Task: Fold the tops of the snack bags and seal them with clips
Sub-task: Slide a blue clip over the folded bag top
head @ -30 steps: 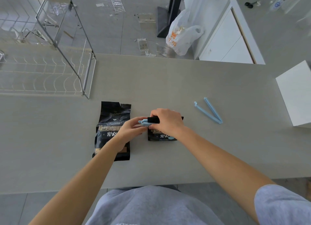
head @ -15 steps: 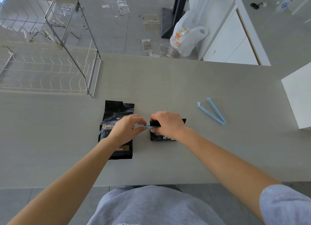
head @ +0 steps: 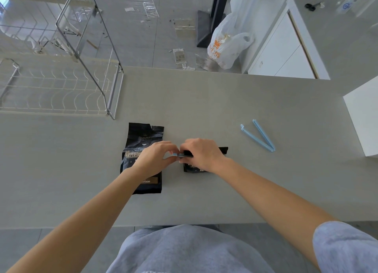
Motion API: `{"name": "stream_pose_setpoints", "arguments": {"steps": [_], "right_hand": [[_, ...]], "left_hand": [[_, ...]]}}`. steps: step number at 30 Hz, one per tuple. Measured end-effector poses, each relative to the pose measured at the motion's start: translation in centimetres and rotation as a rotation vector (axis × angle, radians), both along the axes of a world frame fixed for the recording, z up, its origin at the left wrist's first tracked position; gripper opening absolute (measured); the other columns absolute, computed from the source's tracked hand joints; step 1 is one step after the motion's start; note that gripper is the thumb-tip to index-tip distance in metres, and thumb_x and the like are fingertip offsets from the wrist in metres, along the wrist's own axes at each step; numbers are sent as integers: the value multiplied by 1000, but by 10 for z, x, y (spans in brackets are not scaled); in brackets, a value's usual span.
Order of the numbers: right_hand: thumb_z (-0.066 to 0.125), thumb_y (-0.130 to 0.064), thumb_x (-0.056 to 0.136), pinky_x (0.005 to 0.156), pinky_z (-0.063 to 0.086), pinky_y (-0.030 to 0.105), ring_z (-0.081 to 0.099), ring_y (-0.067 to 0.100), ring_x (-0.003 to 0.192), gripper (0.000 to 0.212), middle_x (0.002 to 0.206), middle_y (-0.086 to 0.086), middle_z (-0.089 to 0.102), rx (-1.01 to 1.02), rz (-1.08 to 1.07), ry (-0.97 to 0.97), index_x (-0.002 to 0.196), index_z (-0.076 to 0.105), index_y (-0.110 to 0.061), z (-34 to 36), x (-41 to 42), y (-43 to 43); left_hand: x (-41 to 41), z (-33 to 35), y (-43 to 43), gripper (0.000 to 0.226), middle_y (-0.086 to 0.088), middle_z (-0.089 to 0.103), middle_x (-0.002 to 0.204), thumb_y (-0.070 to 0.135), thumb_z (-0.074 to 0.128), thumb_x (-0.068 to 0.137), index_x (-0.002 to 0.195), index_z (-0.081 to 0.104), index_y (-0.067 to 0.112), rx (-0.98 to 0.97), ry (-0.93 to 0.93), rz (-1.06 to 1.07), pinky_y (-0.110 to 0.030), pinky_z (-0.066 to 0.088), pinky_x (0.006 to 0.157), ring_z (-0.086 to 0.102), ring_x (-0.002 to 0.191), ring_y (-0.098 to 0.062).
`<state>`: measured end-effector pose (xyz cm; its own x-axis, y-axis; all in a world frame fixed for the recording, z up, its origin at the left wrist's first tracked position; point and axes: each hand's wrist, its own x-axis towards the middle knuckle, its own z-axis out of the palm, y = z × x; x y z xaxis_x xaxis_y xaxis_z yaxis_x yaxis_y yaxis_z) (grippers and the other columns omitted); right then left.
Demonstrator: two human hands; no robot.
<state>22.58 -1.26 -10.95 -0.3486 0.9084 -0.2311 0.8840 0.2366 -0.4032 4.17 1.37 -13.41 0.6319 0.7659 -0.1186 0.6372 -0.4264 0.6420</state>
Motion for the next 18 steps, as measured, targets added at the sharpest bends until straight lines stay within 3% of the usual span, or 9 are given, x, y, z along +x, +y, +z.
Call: {"name": "stream_pose_setpoints", "arguments": {"steps": [4, 7, 9, 13, 15, 18], "right_hand": [[61, -51, 81, 60, 39, 28, 54, 14, 81, 28, 90, -7, 62, 18, -10, 62, 94, 62, -27, 4, 8, 1], [69, -37, 78, 61, 38, 27, 50, 9, 79, 11, 87, -10, 60, 112, -93, 141, 84, 63, -29, 10, 17, 0], [70, -31, 78, 63, 42, 29, 54, 12, 83, 7, 86, -9, 61, 104, -106, 155, 81, 64, -28, 11, 17, -1], [69, -24, 79, 65, 42, 30, 53, 13, 79, 6, 78, -10, 58, 70, -158, 247, 77, 64, -20, 9, 16, -5], [71, -18, 77, 66, 45, 32, 51, 11, 76, 8, 74, -12, 54, 62, -174, 319, 74, 64, -17, 7, 17, -8], [72, -15, 76, 68, 47, 34, 53, 11, 76, 8, 73, -9, 58, 68, -147, 364, 72, 66, -14, 6, 17, -12]], "left_hand": [[0, 1, 2, 15, 8, 65, 96, 33, 62, 84, 96, 64, 23, -17, 27, 31, -38, 53, 72, 58, 85, -11], [8, 4, 2, 25, 10, 61, 100, 40, 61, 83, 104, 62, 26, 29, 19, 43, -30, 45, 71, 56, 89, -11], [16, 6, 0, 28, 9, 63, 107, 41, 62, 83, 108, 61, 30, 53, -30, -6, -34, 45, 77, 55, 95, -13], [29, 5, -2, 12, 8, 66, 98, 33, 61, 86, 90, 66, 23, 74, -93, -91, -43, 46, 81, 55, 94, -19], [29, 1, -5, 17, 6, 67, 89, 33, 58, 87, 80, 62, 19, 78, -103, -102, -46, 47, 78, 57, 93, -20], [29, -5, -10, 13, 10, 68, 94, 34, 57, 89, 81, 61, 24, 44, -96, -78, -49, 46, 84, 57, 107, -20]]}}
